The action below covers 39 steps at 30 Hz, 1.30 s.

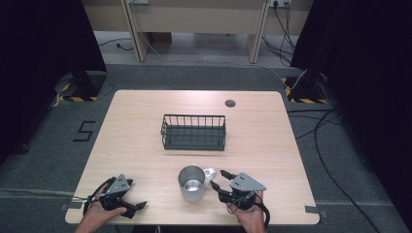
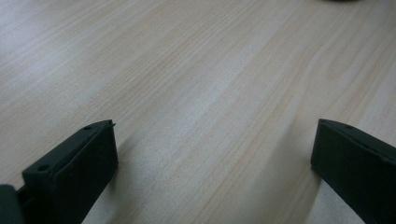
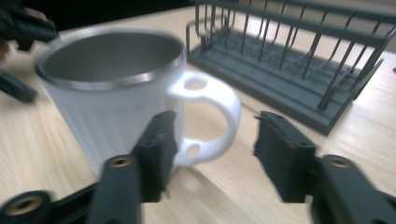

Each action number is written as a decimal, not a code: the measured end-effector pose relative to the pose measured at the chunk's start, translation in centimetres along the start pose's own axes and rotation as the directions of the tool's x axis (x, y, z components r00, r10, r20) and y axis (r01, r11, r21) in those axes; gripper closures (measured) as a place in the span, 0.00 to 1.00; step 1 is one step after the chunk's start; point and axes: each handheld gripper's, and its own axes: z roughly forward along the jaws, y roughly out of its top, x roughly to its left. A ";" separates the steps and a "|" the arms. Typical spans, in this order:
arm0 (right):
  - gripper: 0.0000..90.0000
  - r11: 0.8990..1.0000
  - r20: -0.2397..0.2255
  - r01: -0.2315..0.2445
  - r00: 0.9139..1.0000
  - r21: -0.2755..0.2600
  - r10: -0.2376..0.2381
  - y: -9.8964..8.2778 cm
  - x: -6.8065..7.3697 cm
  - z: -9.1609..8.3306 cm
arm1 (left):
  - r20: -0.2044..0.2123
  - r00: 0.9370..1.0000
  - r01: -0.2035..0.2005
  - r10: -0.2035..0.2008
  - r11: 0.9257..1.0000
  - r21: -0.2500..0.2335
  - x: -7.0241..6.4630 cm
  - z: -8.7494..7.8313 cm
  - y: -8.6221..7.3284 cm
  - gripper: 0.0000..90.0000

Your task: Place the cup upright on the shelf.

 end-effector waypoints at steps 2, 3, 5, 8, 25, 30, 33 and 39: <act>0.38 0.999 -0.014 0.007 1.000 -0.031 -0.007 0.4 0.2 -0.4 | 0.000 1.000 0.000 0.000 1.000 0.000 0.0 0.0 0.0 0.00; 0.35 0.999 -0.023 0.013 1.000 -0.036 -0.014 0.6 0.3 -0.5 | 0.001 1.000 0.000 0.000 1.000 0.000 0.0 0.0 0.0 0.00; 0.27 0.999 -0.048 0.022 0.999 -0.038 -0.024 1.0 0.6 -0.6 | 0.001 1.000 0.000 0.000 1.000 0.000 0.0 0.0 0.0 0.00; 0.17 0.999 -0.089 0.025 0.996 -0.047 -0.029 1.3 1.2 -0.5 | 0.000 1.000 0.000 0.000 1.000 0.000 0.0 0.0 0.0 0.00; 0.17 0.992 -0.165 0.060 0.983 -0.107 -0.078 2.3 2.8 1.6 | 0.001 1.000 -0.001 0.001 1.000 0.000 0.0 0.0 0.0 0.00; 0.17 0.992 -0.175 0.068 0.981 -0.110 -0.087 2.5 2.9 2.2 | 0.001 1.000 -0.001 0.001 1.000 0.000 0.0 0.0 0.0 0.00; 0.17 0.992 -0.185 0.071 0.979 -0.108 -0.090 2.6 3.0 2.5 | 0.001 1.000 -0.001 0.001 1.000 0.000 0.0 0.0 0.0 0.00; 0.11 0.992 -0.189 0.079 0.977 -0.103 -0.097 2.9 3.3 3.3 | 0.001 1.000 -0.001 0.001 1.000 0.000 0.0 0.0 0.0 0.00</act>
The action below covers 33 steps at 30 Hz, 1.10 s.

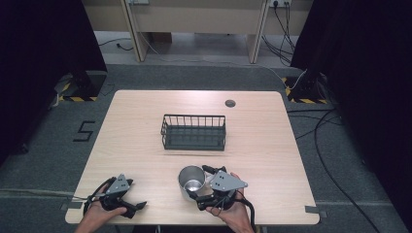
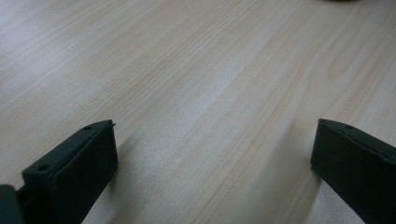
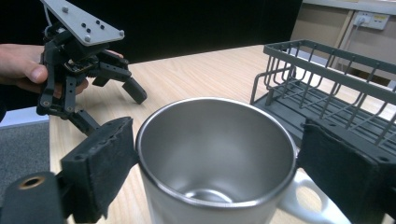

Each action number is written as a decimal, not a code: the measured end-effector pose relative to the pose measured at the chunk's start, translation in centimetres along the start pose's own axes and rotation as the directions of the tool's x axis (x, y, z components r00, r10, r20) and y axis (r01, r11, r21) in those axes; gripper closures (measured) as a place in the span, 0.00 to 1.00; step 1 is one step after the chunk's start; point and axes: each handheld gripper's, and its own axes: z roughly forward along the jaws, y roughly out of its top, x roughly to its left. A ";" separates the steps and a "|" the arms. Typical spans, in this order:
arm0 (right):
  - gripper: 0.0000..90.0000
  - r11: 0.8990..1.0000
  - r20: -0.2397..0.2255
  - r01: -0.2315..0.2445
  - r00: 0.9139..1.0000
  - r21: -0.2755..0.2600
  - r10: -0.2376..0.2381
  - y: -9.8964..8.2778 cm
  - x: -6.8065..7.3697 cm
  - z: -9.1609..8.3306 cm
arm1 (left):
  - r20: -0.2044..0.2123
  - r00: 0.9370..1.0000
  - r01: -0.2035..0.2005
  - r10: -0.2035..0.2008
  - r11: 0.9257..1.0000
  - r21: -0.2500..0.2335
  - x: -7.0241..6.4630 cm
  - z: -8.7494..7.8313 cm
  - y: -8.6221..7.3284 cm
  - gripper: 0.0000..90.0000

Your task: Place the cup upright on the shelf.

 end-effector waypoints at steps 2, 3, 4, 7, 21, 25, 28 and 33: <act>0.09 1.000 -0.001 0.000 1.000 0.002 0.000 0.1 0.0 0.4 | -0.001 1.000 0.000 0.000 1.000 0.001 0.0 0.0 0.0 0.00; 0.08 1.000 -0.001 0.001 1.000 0.007 -0.001 0.2 0.0 0.7 | 0.000 1.000 0.000 0.000 1.000 0.000 0.0 0.0 0.0 0.00; 0.07 1.000 -0.001 0.001 1.000 0.009 -0.001 0.2 0.0 0.8 | -0.001 1.000 -0.001 0.001 1.000 0.001 0.0 0.0 0.0 0.00; 0.05 1.000 -0.006 -0.009 1.000 0.020 0.009 0.2 -0.1 1.5 | -0.001 1.000 0.000 0.000 1.000 0.001 0.0 0.0 0.0 0.00; 0.05 1.000 -0.011 -0.004 1.000 0.016 0.005 -0.2 -0.2 3.0 | -0.001 1.000 0.000 0.000 1.000 0.001 0.0 0.0 0.0 0.00; 0.05 1.000 -0.014 -0.005 1.000 0.012 0.005 -0.2 -0.2 3.2 | -0.001 1.000 0.000 0.000 1.000 0.001 0.0 0.0 0.0 0.00; 0.06 1.000 -0.014 -0.010 1.000 0.008 0.010 -0.3 -0.2 3.2 | -0.001 1.000 0.000 0.000 1.000 0.001 0.0 0.0 0.0 0.00; 0.06 1.000 -0.012 -0.008 1.000 -0.007 0.008 -0.5 -0.2 3.3 | 0.000 1.000 0.000 0.000 1.000 0.000 0.0 0.0 0.0 0.00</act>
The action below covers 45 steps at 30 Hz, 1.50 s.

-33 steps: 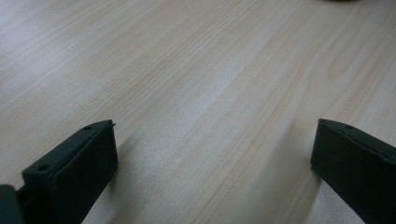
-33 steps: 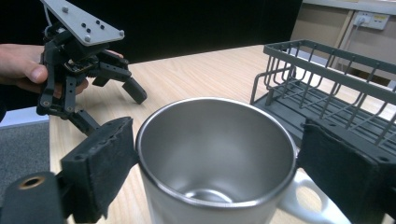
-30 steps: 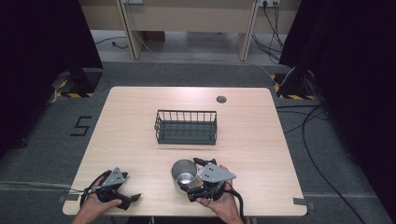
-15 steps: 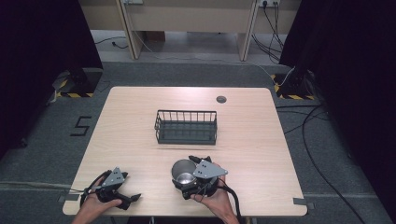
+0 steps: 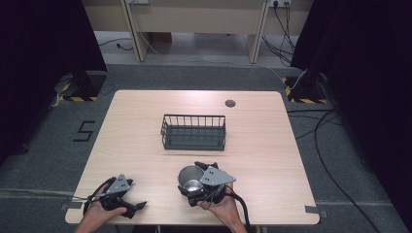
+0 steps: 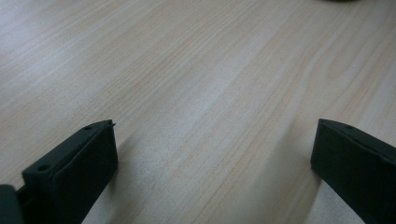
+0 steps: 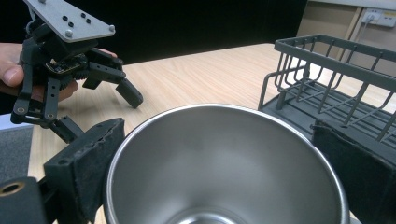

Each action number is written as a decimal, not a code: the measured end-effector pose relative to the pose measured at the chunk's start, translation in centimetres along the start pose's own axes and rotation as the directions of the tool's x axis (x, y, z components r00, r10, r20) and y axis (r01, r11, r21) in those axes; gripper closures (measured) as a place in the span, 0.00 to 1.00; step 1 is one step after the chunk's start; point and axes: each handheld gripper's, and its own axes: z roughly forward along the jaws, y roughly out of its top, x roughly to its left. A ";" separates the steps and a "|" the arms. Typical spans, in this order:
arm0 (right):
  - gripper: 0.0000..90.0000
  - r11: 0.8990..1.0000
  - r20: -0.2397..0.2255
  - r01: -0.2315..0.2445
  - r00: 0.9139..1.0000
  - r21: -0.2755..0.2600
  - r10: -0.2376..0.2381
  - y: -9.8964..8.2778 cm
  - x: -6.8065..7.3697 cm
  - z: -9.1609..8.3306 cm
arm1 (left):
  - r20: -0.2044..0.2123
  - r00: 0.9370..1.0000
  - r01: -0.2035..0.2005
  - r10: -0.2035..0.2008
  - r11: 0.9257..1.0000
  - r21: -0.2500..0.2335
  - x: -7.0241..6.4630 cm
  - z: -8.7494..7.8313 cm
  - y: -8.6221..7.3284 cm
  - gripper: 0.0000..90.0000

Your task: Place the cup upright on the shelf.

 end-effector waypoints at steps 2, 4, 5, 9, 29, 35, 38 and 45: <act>0.07 1.000 0.001 -0.001 1.000 -0.001 0.001 0.0 0.0 0.0 | -0.001 1.000 0.000 0.000 1.000 0.001 0.0 0.0 0.0 0.00; 0.07 1.000 0.006 -0.007 1.000 -0.006 0.007 0.0 0.0 0.0 | 0.000 1.000 0.000 0.000 1.000 0.000 0.0 0.0 0.0 0.00; 0.07 1.000 0.011 -0.009 1.000 -0.011 0.009 0.0 0.0 0.0 | 0.000 1.000 0.000 0.000 1.000 0.000 0.0 0.0 0.0 0.00; 0.07 1.000 0.030 -0.005 1.000 -0.013 0.006 0.1 -0.1 0.0 | 0.000 1.000 0.000 0.000 1.000 0.000 0.0 0.0 0.0 0.00; 0.07 0.999 0.128 -0.039 0.991 -0.018 0.041 3.1 -2.1 -0.5 | 0.000 1.000 0.000 0.000 1.000 0.000 0.0 0.0 0.0 0.00; 0.07 0.999 0.136 -0.048 0.989 -0.023 0.051 4.1 -2.7 -0.4 | 0.000 1.000 0.000 0.000 1.000 0.000 0.0 0.0 0.0 0.00; 0.07 0.999 0.141 -0.050 0.989 -0.021 0.052 4.7 -3.1 -0.4 | 0.000 1.000 0.000 0.000 1.000 0.000 0.0 0.0 0.0 0.00; 0.07 0.998 0.155 -0.055 0.986 -0.024 0.058 6.1 -4.0 -0.5 | 0.000 1.000 0.000 0.000 1.000 0.000 0.0 0.0 0.0 0.00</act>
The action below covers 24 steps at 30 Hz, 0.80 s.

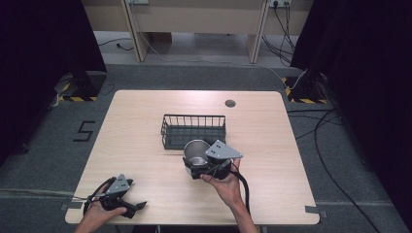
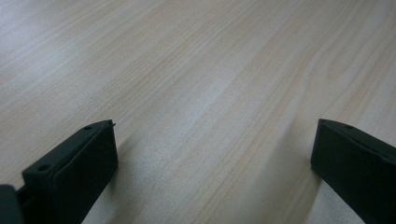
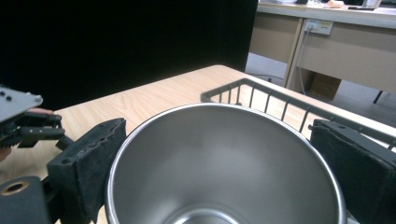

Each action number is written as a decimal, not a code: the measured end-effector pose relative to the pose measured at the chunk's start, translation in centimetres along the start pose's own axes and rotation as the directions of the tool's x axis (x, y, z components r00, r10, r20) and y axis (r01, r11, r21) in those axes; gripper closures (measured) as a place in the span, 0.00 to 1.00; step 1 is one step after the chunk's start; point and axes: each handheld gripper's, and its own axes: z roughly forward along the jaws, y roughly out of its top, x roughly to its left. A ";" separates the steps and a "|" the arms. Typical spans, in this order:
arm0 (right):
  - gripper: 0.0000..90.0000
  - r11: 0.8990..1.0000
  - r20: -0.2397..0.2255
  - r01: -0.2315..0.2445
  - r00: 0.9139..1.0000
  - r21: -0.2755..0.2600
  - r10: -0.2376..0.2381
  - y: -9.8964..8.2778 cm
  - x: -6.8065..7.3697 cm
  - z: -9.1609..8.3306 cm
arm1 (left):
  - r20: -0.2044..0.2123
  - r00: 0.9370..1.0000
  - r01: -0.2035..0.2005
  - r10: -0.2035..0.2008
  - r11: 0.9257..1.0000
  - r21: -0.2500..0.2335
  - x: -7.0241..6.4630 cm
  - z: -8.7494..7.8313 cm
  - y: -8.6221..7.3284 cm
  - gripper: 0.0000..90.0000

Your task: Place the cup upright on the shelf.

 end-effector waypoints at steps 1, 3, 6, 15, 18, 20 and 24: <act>0.07 1.000 0.001 -0.004 1.000 -0.001 0.004 0.2 -0.1 0.0 | 0.000 1.000 0.000 0.000 1.000 0.000 0.0 0.0 0.0 0.00; 0.07 1.000 0.005 -0.004 1.000 0.001 0.004 0.7 -0.3 0.0 | 0.000 1.000 0.000 0.000 1.000 0.000 0.0 0.0 0.0 0.00; 0.07 1.000 0.011 -0.004 1.000 0.004 0.004 1.4 -0.6 0.1 | 0.000 1.000 0.000 0.000 1.000 0.000 0.0 0.0 0.0 0.00; 0.07 1.000 0.021 -0.012 1.000 0.002 0.012 3.5 -1.7 0.3 | 0.000 1.000 0.001 -0.001 1.000 -0.002 0.0 0.0 0.0 0.00; 0.07 1.000 0.025 -0.020 0.999 0.005 0.020 4.3 -2.0 0.4 | 0.000 1.000 0.001 -0.001 1.000 -0.002 0.0 0.0 0.0 0.00; 0.07 1.000 0.030 -0.016 0.999 0.011 0.015 4.7 -2.2 0.5 | 0.000 1.000 0.001 -0.001 1.000 -0.002 0.0 0.0 0.0 0.00; 0.07 1.000 0.046 -0.006 0.999 0.023 0.005 5.6 -2.5 0.9 | 0.000 1.000 0.003 -0.003 1.000 -0.003 0.0 0.0 0.0 0.00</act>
